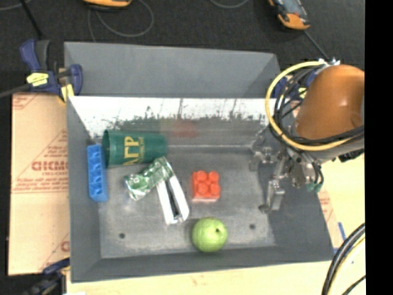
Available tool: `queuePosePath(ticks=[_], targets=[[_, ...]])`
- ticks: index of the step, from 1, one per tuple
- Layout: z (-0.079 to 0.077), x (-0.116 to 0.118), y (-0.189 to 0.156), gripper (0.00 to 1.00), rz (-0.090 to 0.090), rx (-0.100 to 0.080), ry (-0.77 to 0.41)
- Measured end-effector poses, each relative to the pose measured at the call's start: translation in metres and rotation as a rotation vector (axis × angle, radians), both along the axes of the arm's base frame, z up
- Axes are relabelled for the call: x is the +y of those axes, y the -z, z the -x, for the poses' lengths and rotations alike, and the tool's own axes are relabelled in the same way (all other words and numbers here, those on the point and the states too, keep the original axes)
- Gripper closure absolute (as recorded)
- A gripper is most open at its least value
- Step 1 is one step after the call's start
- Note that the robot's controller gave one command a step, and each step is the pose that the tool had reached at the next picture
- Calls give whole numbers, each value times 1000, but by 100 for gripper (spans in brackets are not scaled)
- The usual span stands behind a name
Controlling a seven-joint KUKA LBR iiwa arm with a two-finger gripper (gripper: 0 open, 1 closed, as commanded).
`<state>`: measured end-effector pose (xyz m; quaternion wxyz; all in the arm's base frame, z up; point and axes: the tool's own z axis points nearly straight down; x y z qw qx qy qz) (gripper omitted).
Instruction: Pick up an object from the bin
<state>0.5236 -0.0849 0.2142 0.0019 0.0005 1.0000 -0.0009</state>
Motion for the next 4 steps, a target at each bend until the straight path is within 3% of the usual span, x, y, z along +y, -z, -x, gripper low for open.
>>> queuePosePath(ticks=[1, 2, 3, 4], targets=[[-29, 31, 59, 0, 0, -7, 5], [-45, 51, 80, 0, -2, 8, -51], [-63, 57, 73, 0, -2, -4, 34], [-70, 60, 123, 0, -2, -6, 105]])
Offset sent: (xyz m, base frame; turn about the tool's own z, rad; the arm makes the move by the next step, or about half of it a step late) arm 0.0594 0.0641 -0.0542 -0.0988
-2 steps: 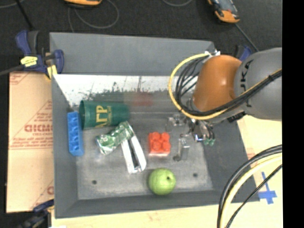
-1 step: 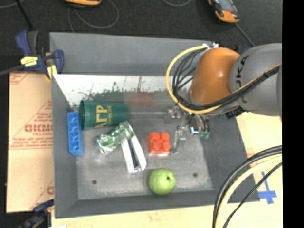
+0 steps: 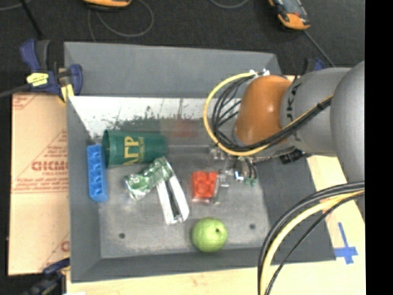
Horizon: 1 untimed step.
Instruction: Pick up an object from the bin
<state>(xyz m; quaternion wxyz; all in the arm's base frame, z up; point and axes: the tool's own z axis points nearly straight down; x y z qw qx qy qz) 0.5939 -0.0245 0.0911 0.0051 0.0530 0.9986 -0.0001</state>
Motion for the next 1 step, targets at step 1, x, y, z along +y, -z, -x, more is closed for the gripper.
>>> queuePosePath(ticks=[1], targets=[[9, -3, 19, 100, 0, 5, -9]])
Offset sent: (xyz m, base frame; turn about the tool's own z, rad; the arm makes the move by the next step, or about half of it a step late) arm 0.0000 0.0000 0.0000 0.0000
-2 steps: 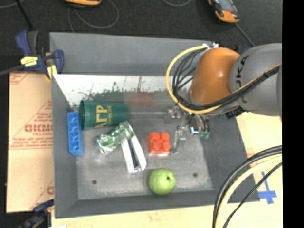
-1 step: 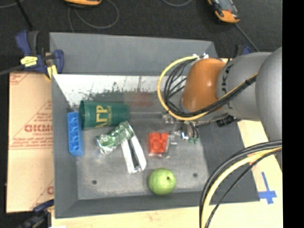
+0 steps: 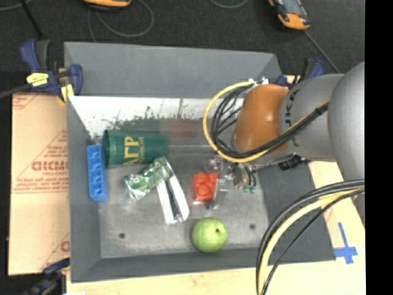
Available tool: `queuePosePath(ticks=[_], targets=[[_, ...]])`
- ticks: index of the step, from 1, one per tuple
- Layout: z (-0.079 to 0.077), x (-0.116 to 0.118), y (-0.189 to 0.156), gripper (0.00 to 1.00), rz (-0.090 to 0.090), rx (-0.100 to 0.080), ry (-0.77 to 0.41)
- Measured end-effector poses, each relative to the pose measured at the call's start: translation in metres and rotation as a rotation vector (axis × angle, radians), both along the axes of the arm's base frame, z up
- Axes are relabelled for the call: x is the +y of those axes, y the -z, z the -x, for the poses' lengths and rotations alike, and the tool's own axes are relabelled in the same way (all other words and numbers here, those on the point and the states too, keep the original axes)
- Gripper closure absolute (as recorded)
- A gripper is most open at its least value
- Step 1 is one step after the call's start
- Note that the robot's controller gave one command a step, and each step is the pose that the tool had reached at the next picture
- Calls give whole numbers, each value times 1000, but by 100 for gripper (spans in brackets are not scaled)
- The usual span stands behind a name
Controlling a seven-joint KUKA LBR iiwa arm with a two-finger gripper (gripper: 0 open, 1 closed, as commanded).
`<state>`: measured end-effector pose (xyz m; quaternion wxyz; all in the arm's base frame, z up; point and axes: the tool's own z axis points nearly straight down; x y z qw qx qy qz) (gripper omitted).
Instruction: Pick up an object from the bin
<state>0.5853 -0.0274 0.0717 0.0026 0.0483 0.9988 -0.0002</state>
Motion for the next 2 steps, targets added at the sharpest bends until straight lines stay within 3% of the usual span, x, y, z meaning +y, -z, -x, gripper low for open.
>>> queuePosePath(ticks=[2], targets=[[1, 0, -2, 100, 0, 4, -1]])
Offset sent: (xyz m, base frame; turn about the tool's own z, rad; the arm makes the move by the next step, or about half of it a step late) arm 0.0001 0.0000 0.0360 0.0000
